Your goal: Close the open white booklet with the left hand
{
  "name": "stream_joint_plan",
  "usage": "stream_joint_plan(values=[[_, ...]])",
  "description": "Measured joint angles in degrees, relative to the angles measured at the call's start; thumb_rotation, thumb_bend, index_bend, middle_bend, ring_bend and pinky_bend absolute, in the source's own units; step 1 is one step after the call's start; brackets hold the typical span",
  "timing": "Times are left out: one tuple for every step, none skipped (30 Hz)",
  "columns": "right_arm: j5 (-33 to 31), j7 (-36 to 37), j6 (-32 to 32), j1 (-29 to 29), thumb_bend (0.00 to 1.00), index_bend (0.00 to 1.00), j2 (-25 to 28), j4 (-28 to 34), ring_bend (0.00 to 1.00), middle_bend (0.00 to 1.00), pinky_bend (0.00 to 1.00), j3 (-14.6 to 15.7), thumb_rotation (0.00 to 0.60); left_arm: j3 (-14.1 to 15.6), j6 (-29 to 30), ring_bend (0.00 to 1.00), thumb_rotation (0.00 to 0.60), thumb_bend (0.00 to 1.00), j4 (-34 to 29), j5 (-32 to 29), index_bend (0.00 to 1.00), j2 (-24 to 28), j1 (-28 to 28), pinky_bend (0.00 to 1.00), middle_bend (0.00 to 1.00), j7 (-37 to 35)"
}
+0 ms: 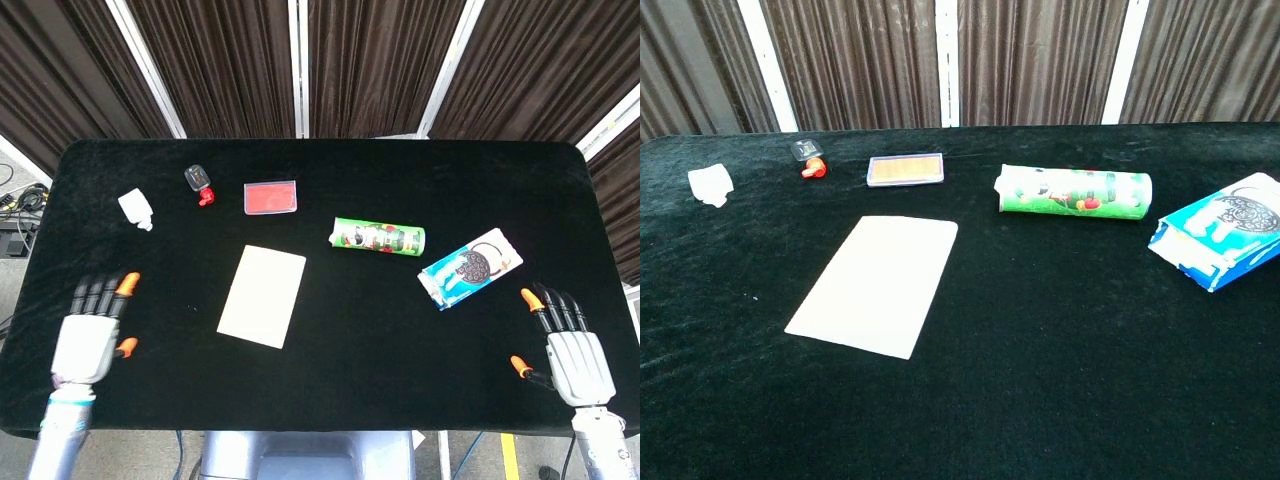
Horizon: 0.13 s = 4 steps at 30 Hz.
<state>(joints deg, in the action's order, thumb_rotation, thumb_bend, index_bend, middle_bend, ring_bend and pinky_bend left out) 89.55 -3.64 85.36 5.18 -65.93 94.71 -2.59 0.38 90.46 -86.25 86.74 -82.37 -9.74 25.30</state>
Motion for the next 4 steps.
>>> stream_joint_plan(values=[[0.1, -0.3, 0.1, 0.0, 0.09, 0.0, 0.0, -0.1, 0.0, 0.0, 0.0, 0.0, 0.6, 0.2, 0.8, 0.0, 0.6, 0.13, -0.3, 0.0, 0.0, 0.8, 0.8, 0.0, 0.0, -0.8], [0.3, -0.6, 0.1, 0.1, 0.09, 0.0, -0.1, -0.1, 0.0, 0.0, 0.0, 0.0, 0.6, 0.5, 1.7, 0.0, 0.6, 0.13, -0.6, -0.1, 0.0, 1.7, 1.7, 0.0, 0.0, -1.8], [0.6, -0.8, 0.3, 0.1, 0.09, 0.0, -0.2, -0.2, 0.0, 0.0, 0.0, 0.0, 0.6, 0.6, 2.1, 0.0, 0.6, 0.13, -0.8, -0.1, 0.0, 2.4, 2.2, 0.0, 0.0, -2.5], [0.7, -0.9, 0.4, 0.1, 0.09, 0.0, -0.3, -0.2, 0.0, 0.0, 0.0, 0.0, 0.6, 0.8, 2.6, 0.0, 0.6, 0.12, -1.0, -0.1, 0.0, 2.9, 2.7, 0.0, 0.0, -3.1]])
